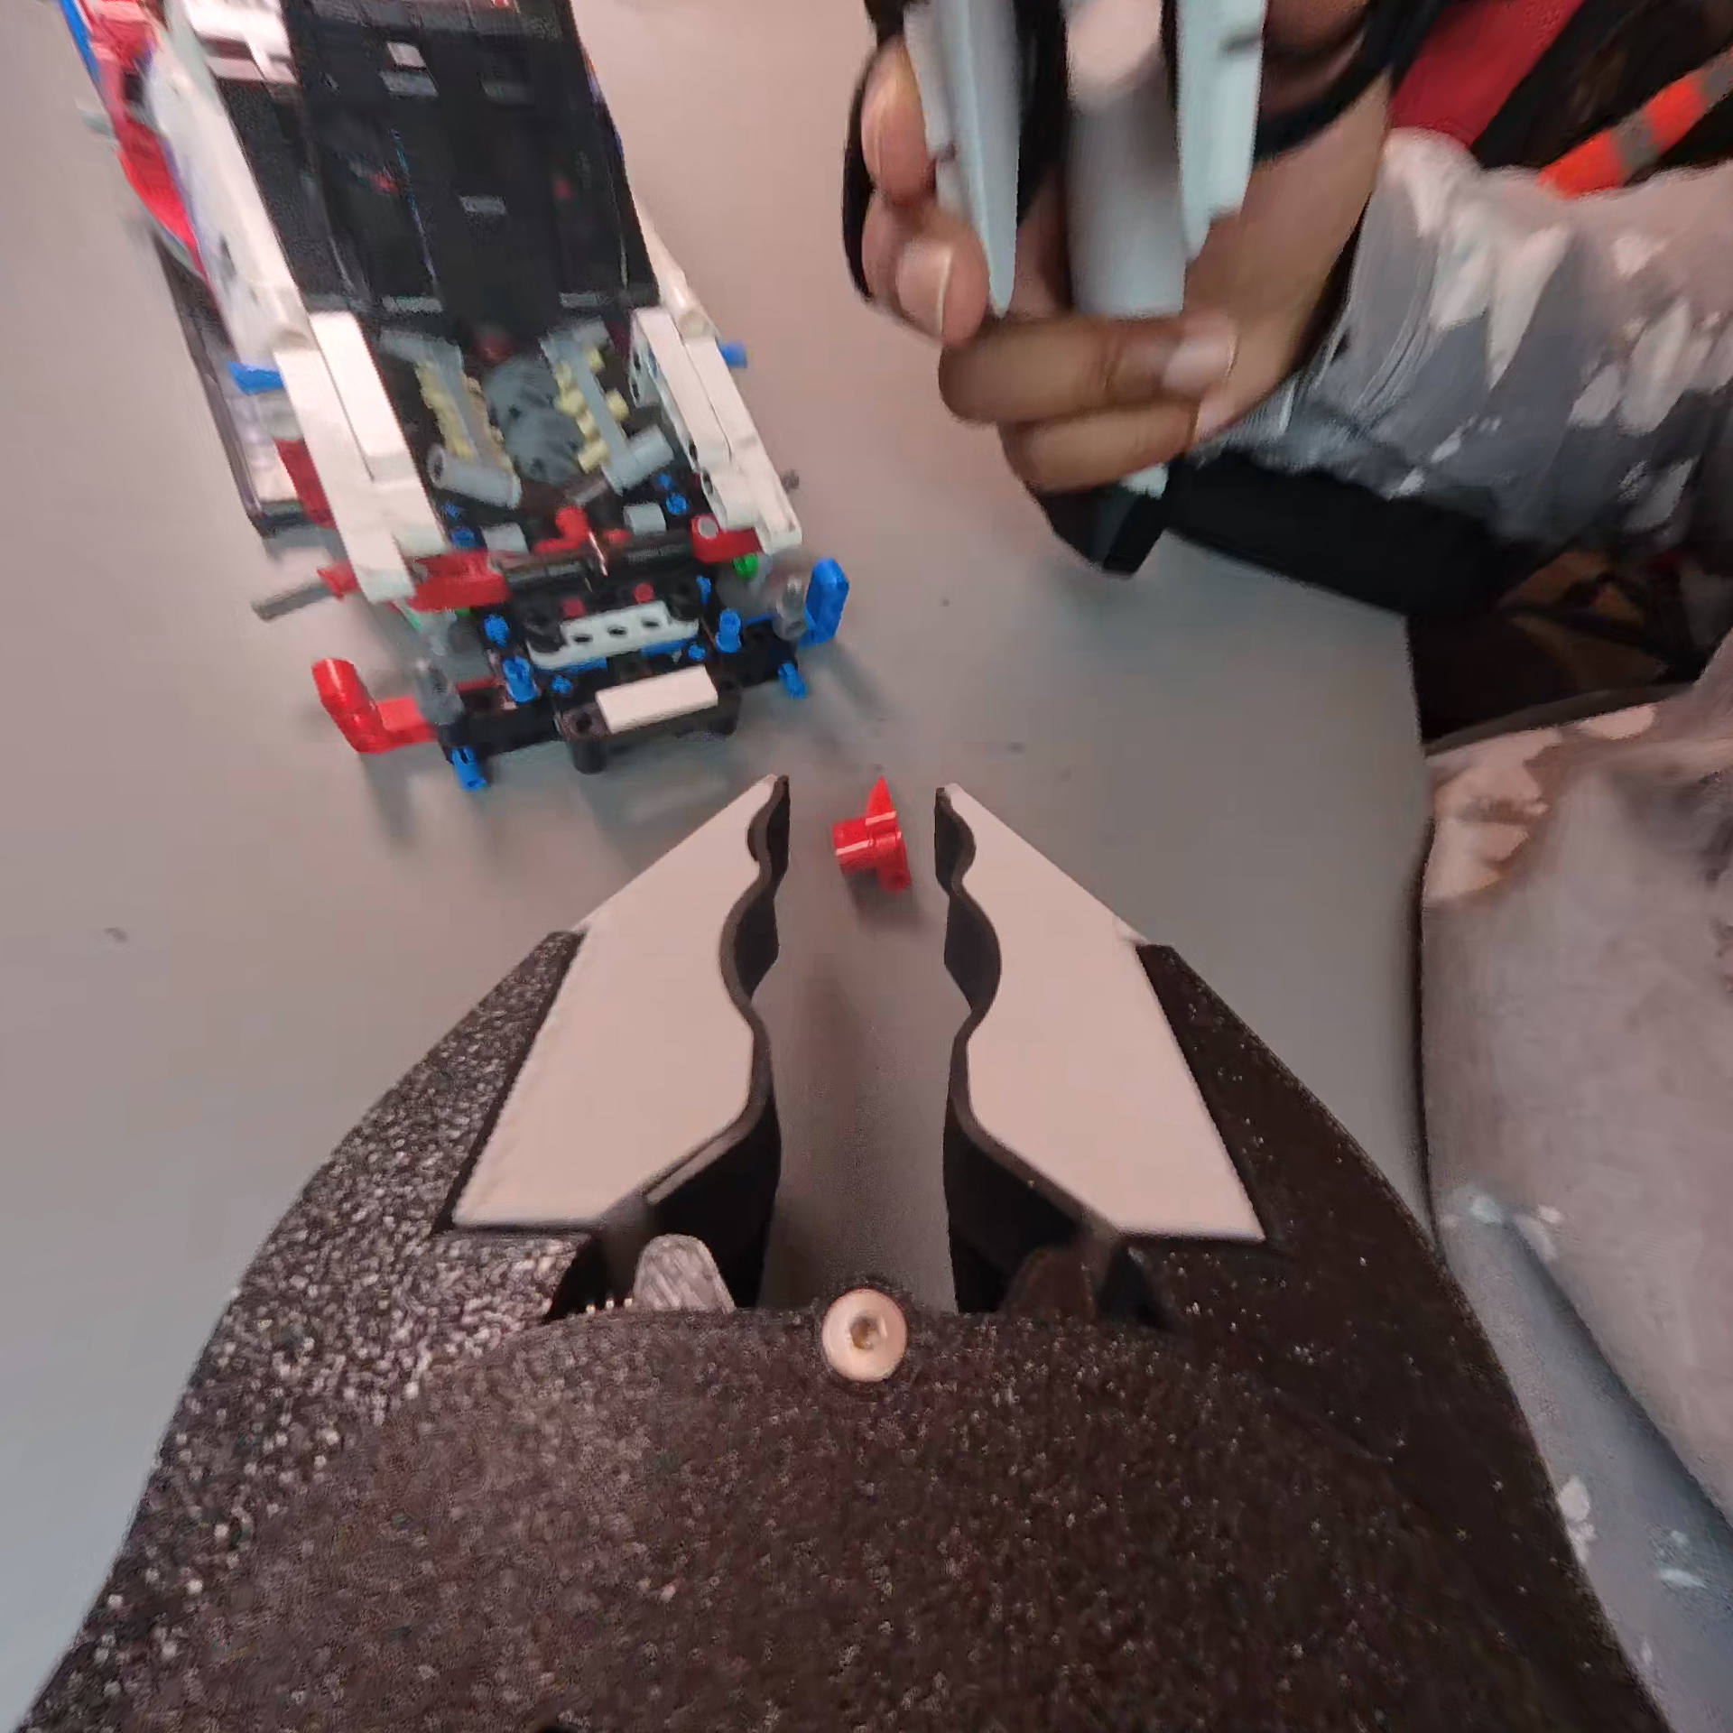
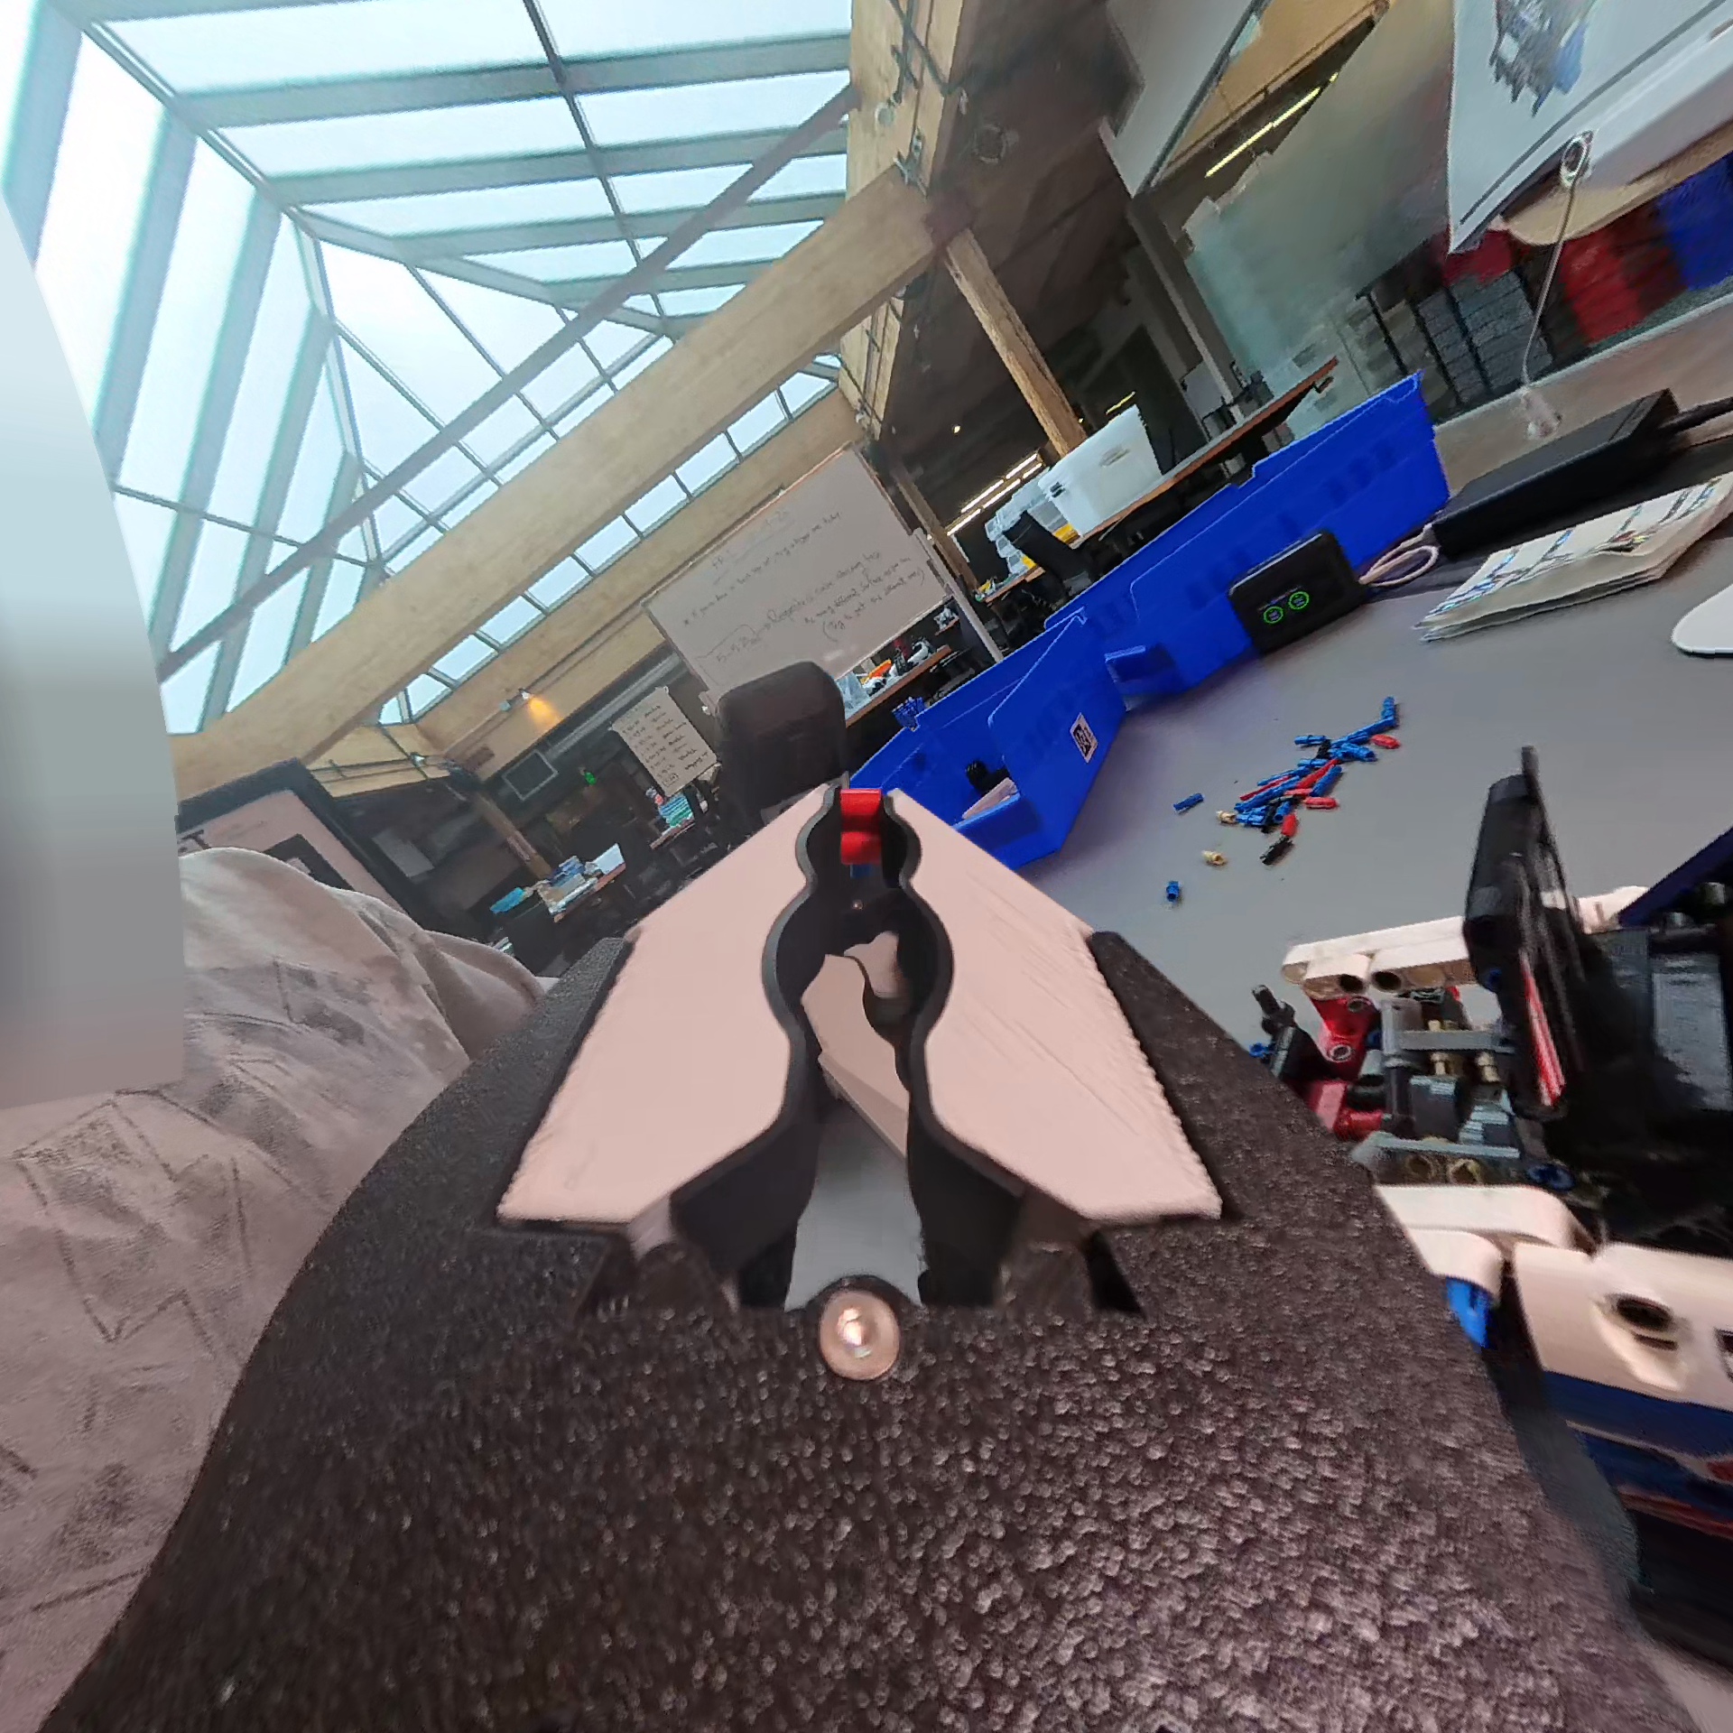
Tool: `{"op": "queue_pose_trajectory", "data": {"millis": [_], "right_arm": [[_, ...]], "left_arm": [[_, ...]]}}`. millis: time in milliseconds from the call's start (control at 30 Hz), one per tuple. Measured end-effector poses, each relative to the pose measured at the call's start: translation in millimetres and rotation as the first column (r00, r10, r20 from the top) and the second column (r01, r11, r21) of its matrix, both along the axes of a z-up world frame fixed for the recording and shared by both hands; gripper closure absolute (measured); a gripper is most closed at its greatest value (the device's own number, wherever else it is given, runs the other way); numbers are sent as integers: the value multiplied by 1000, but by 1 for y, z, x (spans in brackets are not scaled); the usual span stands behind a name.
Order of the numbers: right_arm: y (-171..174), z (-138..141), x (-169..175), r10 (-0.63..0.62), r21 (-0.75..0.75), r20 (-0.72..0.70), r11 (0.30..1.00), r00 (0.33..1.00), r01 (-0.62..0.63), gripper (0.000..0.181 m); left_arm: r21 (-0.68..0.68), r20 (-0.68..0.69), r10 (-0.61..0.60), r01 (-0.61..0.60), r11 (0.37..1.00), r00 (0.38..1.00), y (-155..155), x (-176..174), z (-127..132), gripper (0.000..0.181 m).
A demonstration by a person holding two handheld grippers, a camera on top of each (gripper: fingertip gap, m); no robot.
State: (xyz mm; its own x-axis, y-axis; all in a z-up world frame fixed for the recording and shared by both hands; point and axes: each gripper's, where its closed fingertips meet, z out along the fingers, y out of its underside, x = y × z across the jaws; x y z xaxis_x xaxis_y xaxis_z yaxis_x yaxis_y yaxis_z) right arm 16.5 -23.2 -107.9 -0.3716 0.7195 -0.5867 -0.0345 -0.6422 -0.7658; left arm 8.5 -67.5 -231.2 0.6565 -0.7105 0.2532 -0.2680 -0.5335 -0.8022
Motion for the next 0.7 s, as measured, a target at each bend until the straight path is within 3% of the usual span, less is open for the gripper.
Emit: {"op": "queue_pose_trajectory", "data": {"millis": [33,167,267,467,700], "right_arm": [[-2,-1,-2,6,-5,3,1000,1000,-6,175],[-13,-5,-11,11,8,4,1000,1000,-11,175],[-19,-7,-17,-22,64,-2,998,1000,22,174],[-30,-1,-20,-31,116,-43,993,999,36,174],[-36,-5,-19,28,159,-14,987,1000,-26,174]], "left_arm": [[28,74,16,-18,999,997,4,1,13,151],[126,437,37,-102,987,899,13,3,82,157],[146,563,31,-137,980,826,14,0,105,165],[154,584,12,-125,980,812,10,2,110,176],[190,519,-16,-97,977,855,6,3,104,179]]}}
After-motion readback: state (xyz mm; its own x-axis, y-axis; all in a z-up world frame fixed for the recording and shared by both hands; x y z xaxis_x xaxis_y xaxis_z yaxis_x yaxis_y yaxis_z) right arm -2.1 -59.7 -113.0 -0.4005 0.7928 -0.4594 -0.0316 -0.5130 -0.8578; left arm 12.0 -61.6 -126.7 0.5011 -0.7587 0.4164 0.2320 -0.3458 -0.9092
